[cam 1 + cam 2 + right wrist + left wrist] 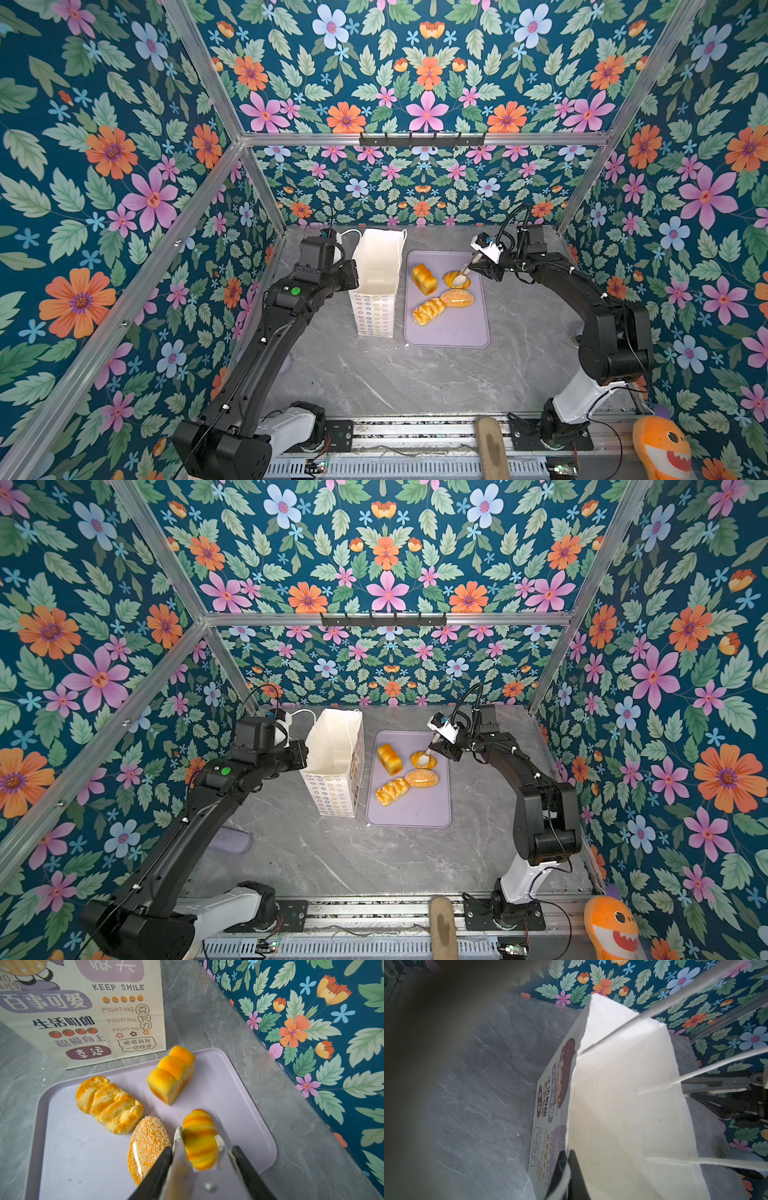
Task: Pack bread into a paper bag
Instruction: Pick up the bread from the tray.
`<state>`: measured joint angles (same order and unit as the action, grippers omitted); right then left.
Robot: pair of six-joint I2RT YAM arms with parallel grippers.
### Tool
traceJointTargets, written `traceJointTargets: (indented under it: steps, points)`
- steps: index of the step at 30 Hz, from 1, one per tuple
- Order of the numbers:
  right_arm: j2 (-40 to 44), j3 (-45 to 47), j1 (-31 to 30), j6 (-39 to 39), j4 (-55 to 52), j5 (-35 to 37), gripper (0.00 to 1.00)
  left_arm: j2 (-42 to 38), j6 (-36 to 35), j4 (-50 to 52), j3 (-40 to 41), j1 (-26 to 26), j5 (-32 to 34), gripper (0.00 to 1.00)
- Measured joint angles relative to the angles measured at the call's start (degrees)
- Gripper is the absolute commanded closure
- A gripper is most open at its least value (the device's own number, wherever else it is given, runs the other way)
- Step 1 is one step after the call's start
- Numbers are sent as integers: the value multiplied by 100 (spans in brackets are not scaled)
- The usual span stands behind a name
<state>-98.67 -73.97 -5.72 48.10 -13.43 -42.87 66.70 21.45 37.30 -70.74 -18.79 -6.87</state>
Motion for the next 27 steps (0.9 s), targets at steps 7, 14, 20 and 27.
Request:
traceJointTargets:
  steps: [7, 14, 20, 27]
  points:
    - [-81, -2, 20, -17, 13, -61, 63, 0, -4, 0, 4, 0, 0, 100]
    - [-17, 66, 20, -46, 31, -105, 78, -24, -4, 0, 0, 0, -4, 100]
    - [122, 160, 20, -151, 24, -103, 79, -33, -4, 0, 0, 0, -7, 100]
    - [420, 243, 17, -361, 4, -105, 75, -59, -4, 0, 9, 0, -44, 100]
